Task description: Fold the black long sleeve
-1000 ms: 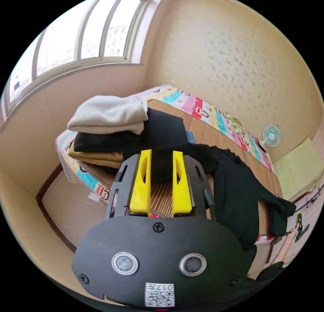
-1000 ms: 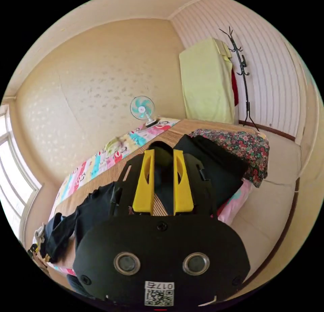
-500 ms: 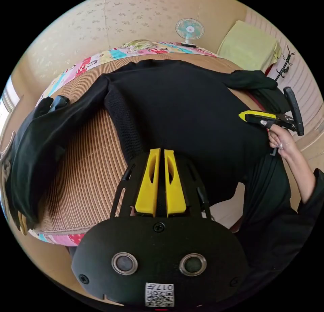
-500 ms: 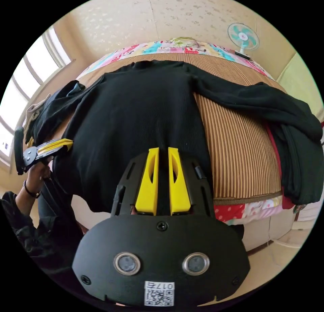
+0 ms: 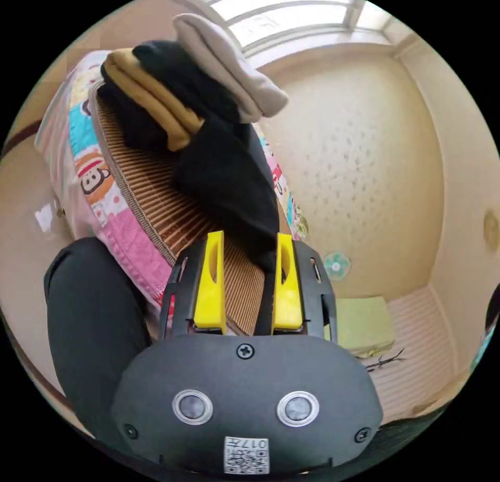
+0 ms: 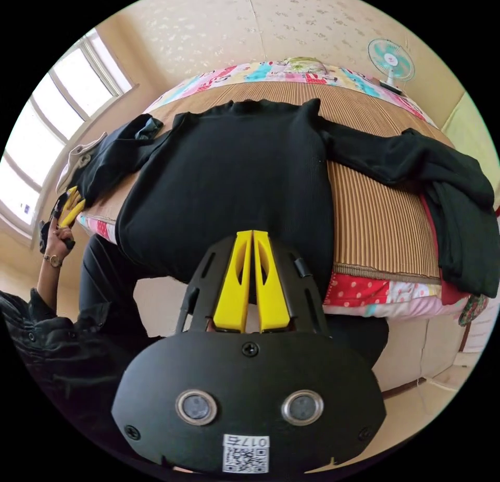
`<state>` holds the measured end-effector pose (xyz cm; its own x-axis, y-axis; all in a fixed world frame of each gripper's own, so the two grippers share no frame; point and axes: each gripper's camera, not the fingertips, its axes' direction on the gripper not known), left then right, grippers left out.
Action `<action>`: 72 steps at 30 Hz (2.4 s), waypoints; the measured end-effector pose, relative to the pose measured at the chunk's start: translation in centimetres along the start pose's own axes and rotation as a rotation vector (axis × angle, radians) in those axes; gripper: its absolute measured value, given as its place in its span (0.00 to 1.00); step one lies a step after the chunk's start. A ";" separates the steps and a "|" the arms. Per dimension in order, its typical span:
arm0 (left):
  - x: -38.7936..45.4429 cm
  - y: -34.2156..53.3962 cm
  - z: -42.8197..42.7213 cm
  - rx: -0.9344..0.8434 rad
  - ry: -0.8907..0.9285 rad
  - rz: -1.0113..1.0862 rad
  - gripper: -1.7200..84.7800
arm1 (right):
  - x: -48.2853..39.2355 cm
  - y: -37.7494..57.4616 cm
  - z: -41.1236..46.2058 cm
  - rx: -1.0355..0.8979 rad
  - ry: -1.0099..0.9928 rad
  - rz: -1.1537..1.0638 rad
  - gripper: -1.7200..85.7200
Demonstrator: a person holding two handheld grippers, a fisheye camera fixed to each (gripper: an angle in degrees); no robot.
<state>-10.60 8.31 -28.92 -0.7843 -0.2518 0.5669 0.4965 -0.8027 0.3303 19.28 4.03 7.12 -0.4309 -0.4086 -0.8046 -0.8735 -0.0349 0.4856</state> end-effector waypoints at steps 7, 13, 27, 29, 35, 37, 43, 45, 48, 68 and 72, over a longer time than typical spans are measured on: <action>-5.6 -1.6 -1.6 0.125 0.140 -0.263 0.09 | -3.1 -5.3 2.8 0.096 -0.112 -0.214 0.02; 8.3 0.3 -3.8 0.289 0.026 0.261 0.05 | -7.0 -7.5 10.8 -0.046 -0.336 -0.315 0.02; 25.5 24.7 33.1 -0.739 0.180 1.043 0.10 | 2.1 -6.0 11.2 -0.031 -0.749 -0.201 0.03; 24.0 25.8 32.8 -0.716 0.162 1.032 0.12 | 4.5 -3.9 8.5 0.009 -0.716 -0.240 0.04; 19.0 26.4 28.0 -0.656 -0.082 1.102 0.13 | 22.0 3.5 -3.9 0.331 -0.437 0.153 0.10; 17.2 26.5 26.6 -0.652 -0.186 1.111 0.13 | 27.6 5.6 -8.6 0.496 -0.387 0.348 0.13; 10.8 27.4 25.0 -0.722 -0.419 1.033 0.12 | 36.5 9.2 -15.8 0.750 -0.076 0.855 0.17; 10.3 28.0 24.0 -0.644 -0.381 1.089 0.11 | 38.3 6.9 -15.3 0.682 -0.069 0.872 0.14; 10.4 28.6 24.4 -0.635 -0.396 1.129 0.10 | 38.0 3.5 -17.1 0.679 -0.098 0.679 0.07; 7.3 25.6 24.3 -0.558 -0.233 0.933 0.07 | 37.8 13.3 -17.9 0.807 -0.082 0.853 0.14; 6.8 24.9 24.5 -0.556 -0.197 0.906 0.07 | 37.5 6.3 -17.3 0.550 0.124 0.951 0.08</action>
<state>5.50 -0.16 1.61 -0.1116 -0.8237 0.5559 0.5847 -0.5067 -0.6335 1.51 -27.26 -14.04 -0.9813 -0.1430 -0.1286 -0.1923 0.7395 0.6451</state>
